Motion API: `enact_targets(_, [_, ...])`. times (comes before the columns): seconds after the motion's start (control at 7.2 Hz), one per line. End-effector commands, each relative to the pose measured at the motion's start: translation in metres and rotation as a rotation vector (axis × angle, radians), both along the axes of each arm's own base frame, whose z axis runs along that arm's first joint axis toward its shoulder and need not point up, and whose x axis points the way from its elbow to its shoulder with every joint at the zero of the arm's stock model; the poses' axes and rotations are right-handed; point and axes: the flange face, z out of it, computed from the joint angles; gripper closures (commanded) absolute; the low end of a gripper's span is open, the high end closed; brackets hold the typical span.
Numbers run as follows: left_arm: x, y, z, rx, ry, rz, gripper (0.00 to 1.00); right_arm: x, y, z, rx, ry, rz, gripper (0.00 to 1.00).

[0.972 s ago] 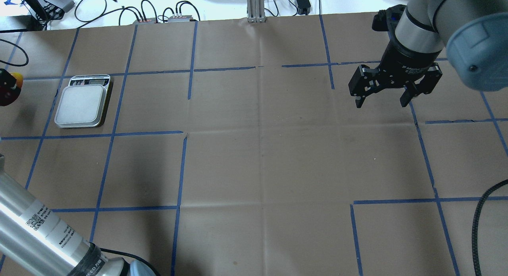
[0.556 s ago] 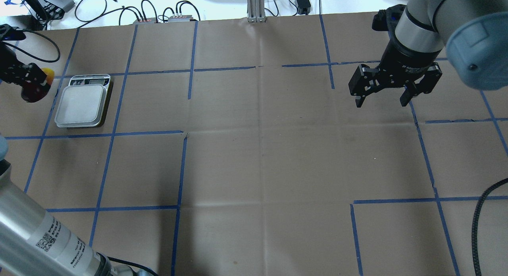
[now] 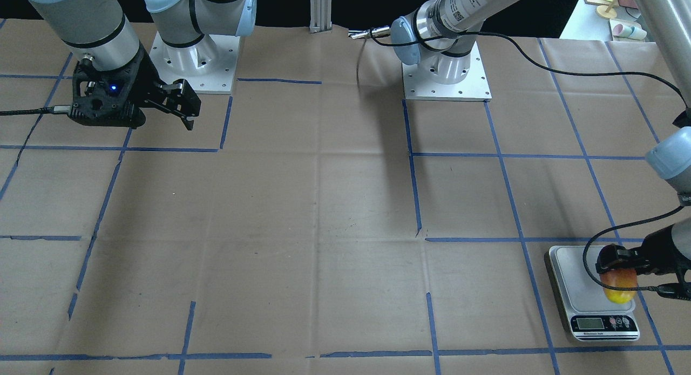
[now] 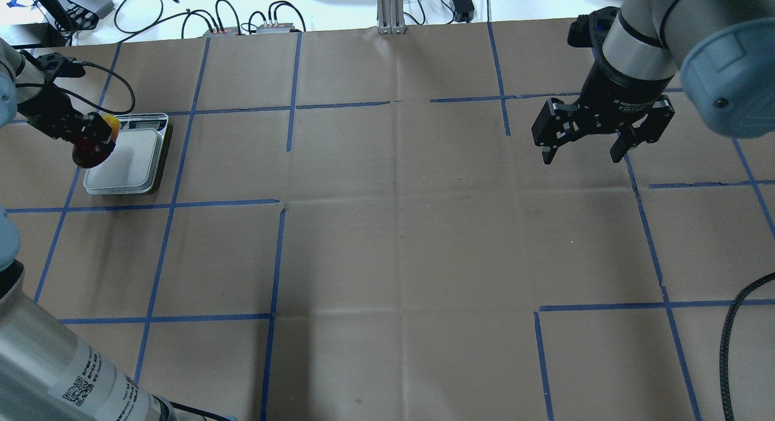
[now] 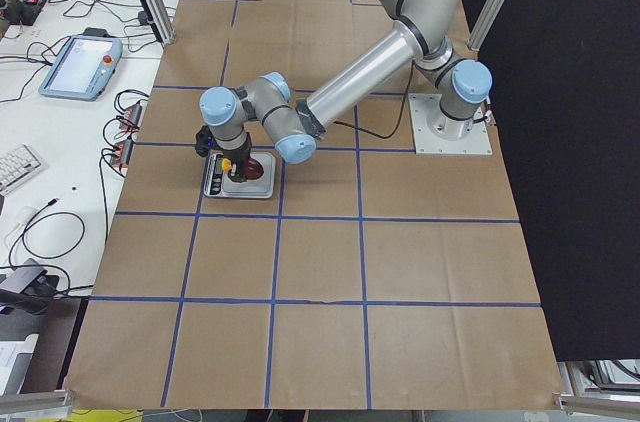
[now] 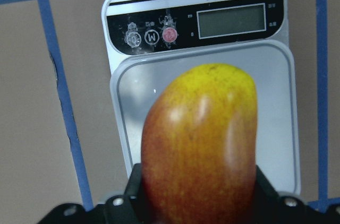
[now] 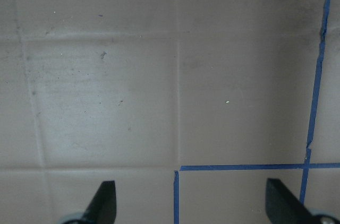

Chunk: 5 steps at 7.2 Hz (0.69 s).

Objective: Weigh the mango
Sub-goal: 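Carry the mango with the left gripper over the scale and lower it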

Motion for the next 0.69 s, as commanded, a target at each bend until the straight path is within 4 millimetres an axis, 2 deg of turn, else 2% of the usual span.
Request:
enact_targets(0.0, [-0.004, 0.001, -0.016, 0.025, 0.012, -0.002, 0.83, 0.000, 0.000, 0.000, 0.000, 0.000, 0.000, 0.00])
enact_targets(0.14, [-0.005, 0.000, -0.017, 0.025, 0.012, -0.007, 0.37, 0.000, 0.000, 0.000, 0.000, 0.000, 0.000, 0.00])
enact_targets(0.42, [-0.009, -0.004, -0.006, 0.008, 0.005, -0.008, 0.00, 0.000, 0.000, 0.000, 0.000, 0.000, 0.000, 0.00])
enact_targets(0.56, [-0.011, -0.002, 0.007, -0.003, -0.001, -0.011, 0.00, 0.000, 0.000, 0.000, 0.000, 0.000, 0.000, 0.00])
